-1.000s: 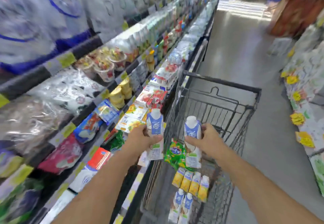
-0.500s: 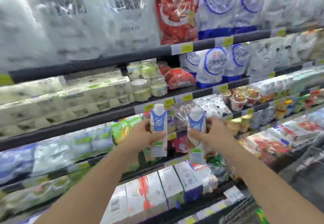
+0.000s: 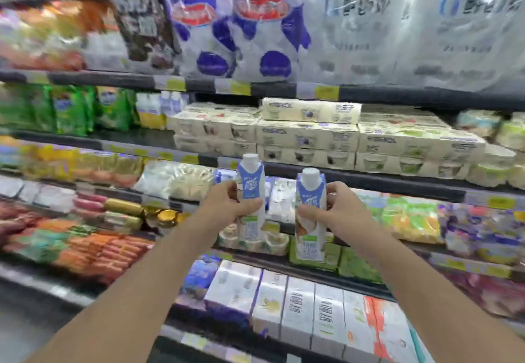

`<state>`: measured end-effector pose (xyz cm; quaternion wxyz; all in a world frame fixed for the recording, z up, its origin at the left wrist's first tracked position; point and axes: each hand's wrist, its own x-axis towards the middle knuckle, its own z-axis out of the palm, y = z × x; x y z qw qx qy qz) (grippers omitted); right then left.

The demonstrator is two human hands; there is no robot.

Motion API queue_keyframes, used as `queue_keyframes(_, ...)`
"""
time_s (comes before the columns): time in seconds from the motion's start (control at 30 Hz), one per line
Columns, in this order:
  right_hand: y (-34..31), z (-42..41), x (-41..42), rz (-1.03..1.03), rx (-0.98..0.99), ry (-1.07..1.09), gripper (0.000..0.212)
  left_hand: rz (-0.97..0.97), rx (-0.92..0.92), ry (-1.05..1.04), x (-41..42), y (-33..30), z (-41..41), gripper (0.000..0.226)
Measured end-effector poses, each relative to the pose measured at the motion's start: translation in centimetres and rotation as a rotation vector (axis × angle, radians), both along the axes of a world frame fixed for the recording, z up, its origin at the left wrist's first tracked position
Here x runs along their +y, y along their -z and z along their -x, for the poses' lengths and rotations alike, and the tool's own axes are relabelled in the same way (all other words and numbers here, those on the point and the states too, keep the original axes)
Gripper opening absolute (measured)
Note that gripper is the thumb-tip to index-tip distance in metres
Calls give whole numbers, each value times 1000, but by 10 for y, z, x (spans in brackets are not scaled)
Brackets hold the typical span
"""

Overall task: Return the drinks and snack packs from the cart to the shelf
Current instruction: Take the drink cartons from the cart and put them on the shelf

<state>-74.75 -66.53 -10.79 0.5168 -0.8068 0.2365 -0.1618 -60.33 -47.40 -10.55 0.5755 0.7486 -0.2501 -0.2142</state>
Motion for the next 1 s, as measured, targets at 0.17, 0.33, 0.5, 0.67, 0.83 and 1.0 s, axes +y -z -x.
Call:
queue_keyframes(0.17, -11, -114, 105, -26, -53, -117, 57, -4, -68, -136, 124, -10, -77, 31)
queue_keyframes(0.33, -15, -200, 180, -53, -78, -244, 55, 7, -30, -246, 208, -11, -136, 40)
queue_keyframes(0.5, -15, -268, 210, -50, -73, -340, 36, 53, -3, -290, 241, -10, -182, 48)
queue_keyframes(0.67, -20, -332, 210, -33, -80, -387, 53, 29, -33, -381, 245, -15, -226, 35)
queue_keyframes(0.83, -36, -389, 200, -75, -115, -413, 58, -7, -82, -419, 229, -34, -278, 32)
queue_keyframes(1.0, -45, -436, 195, -68, -144, -389, 51, -14, -103, -412, 211, -45, -329, 32)
